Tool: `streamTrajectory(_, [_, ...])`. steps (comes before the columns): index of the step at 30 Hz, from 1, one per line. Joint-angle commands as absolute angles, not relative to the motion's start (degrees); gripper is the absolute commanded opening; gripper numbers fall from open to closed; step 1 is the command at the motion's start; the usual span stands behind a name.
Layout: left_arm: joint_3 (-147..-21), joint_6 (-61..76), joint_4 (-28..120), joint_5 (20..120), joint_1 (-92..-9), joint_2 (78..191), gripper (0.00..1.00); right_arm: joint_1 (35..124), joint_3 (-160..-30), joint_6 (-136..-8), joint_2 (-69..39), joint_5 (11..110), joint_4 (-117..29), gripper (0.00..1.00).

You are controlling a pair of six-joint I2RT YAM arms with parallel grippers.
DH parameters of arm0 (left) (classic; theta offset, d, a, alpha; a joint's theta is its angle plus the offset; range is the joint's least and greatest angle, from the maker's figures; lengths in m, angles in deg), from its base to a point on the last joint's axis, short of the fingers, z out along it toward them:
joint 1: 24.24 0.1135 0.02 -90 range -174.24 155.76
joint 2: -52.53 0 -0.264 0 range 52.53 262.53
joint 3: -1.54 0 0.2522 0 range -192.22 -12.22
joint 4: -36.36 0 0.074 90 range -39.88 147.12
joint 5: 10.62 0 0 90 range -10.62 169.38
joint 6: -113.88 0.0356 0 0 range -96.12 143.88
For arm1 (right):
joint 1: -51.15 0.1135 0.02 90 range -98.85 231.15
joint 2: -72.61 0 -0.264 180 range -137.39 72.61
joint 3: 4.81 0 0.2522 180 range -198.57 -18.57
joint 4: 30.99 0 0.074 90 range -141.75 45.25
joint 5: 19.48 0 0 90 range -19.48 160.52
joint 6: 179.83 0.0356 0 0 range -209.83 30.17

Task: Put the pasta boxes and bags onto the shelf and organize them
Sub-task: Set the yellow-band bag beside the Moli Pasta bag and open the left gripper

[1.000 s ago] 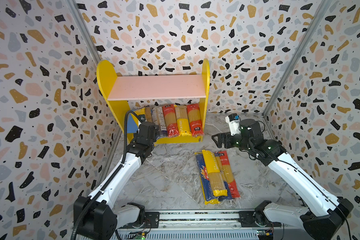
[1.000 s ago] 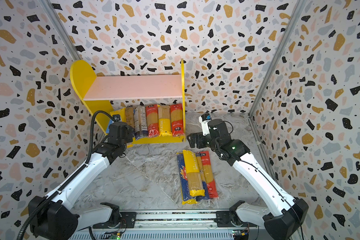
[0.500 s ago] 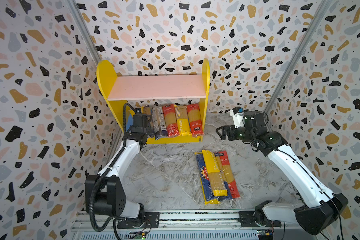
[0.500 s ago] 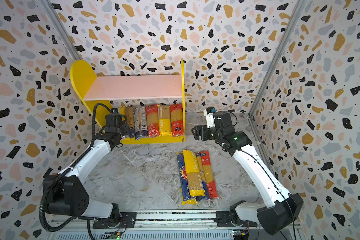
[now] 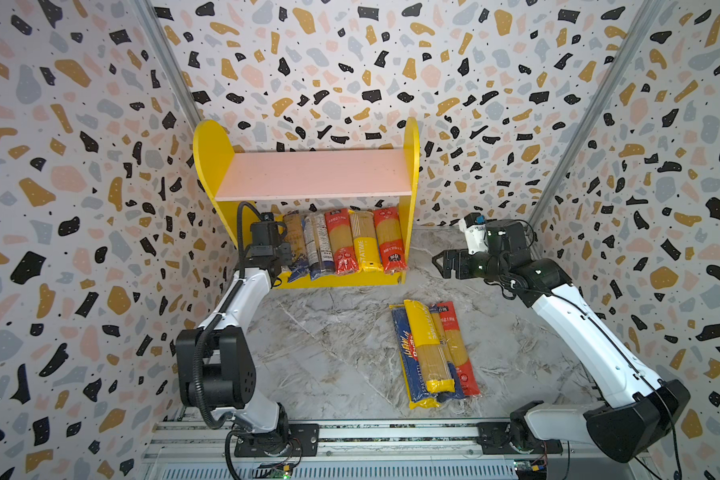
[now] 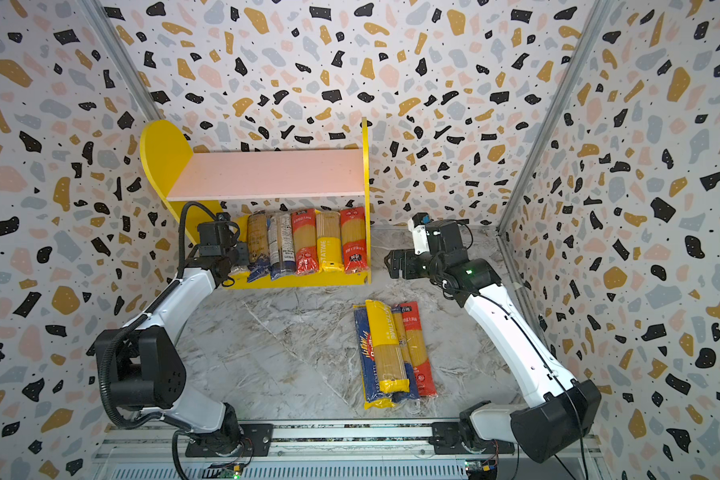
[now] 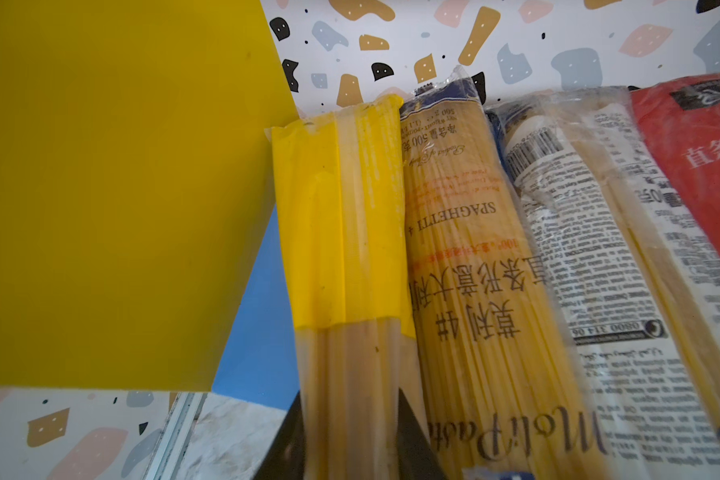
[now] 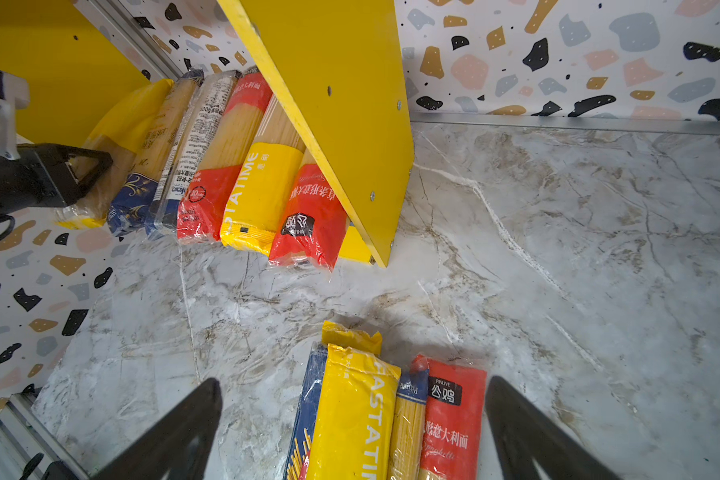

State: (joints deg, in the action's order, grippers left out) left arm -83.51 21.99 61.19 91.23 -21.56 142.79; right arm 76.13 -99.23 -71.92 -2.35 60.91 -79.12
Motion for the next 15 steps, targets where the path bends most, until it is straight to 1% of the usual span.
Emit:
streamTrajectory(1, [-85.7, 24.2, 52.2, 90.6, -20.1, 141.0, 0.00, 75.9, -102.3, -71.9, -2.3, 61.4, -80.7, 0.99])
streamTrajectory(6, [-85.3, 24.9, 51.4, 89.3, -18.7, 141.6, 0.00, 76.0, -103.7, -71.9, -3.2, 61.4, -81.5, 0.99])
streamTrajectory(15, [-86.5, 24.4, 52.3, 91.3, -17.1, 144.9, 0.00, 76.0, -104.9, -71.9, -3.0, 62.1, -82.3, 0.99])
